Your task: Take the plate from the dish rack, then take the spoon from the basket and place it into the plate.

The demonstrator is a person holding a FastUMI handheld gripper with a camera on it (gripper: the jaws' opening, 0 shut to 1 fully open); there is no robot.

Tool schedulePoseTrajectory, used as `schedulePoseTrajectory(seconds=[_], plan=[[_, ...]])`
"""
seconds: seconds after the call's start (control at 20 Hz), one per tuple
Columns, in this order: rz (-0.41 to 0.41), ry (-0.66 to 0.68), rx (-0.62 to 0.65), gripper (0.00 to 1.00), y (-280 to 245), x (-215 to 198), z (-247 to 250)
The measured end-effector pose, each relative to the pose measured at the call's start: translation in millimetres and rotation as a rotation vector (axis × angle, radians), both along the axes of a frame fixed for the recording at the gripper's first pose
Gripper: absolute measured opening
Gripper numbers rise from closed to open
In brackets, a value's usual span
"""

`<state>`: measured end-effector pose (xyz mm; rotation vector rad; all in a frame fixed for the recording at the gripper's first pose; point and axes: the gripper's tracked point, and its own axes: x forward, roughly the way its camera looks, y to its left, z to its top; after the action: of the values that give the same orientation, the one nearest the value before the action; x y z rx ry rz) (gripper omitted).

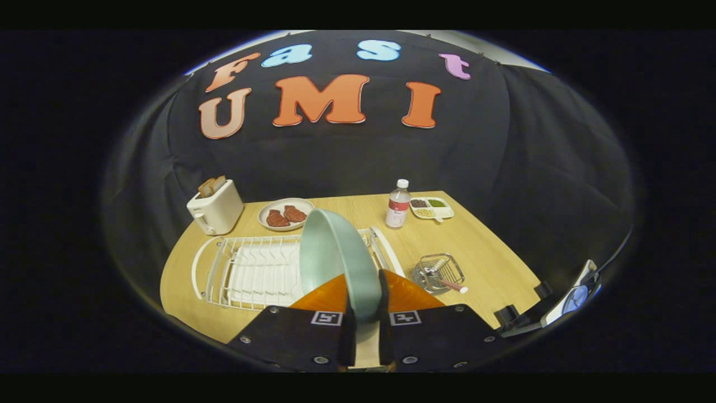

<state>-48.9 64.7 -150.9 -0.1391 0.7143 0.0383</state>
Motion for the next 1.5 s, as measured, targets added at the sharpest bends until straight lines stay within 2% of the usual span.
schedulePoseTrajectory(seconds=[0.15,0.35,0.8,1.05,1.15,1.5], plan=[[-0.02,0.009,0.032,0.16,-10,-25,-2],[-0.051,0.08,0.144,0.16,-16,-64,-18],[-0.126,0.266,0.288,0.16,-29,-140,-96],[-0.193,0.36,0.434,0.16,-20,-154,-135],[-0.23,0.38,0.427,0.16,-27,-156,-157],[-0.324,0.456,0.583,0.16,-15,-157,-179]])
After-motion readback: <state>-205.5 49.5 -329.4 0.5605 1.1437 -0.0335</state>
